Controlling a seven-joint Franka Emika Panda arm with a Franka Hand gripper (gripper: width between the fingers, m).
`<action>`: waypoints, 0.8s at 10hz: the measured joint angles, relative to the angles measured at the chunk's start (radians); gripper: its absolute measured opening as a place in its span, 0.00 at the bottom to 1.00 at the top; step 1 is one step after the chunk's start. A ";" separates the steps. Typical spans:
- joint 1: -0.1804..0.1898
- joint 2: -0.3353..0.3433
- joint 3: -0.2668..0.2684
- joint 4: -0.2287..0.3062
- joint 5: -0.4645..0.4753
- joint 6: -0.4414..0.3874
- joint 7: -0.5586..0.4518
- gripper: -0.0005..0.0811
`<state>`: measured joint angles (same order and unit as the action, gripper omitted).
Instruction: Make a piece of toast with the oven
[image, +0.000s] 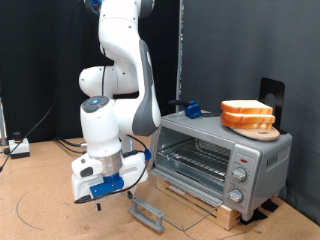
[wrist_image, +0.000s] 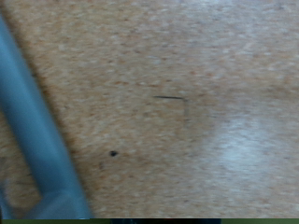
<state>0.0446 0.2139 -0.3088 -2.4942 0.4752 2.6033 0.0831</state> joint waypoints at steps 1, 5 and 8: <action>-0.009 -0.020 0.008 0.007 0.052 -0.074 -0.071 1.00; -0.057 -0.160 -0.011 0.037 0.136 -0.421 -0.263 1.00; -0.074 -0.250 -0.031 0.059 0.093 -0.588 -0.274 1.00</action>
<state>-0.0298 -0.0362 -0.3400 -2.4348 0.5685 2.0152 -0.1906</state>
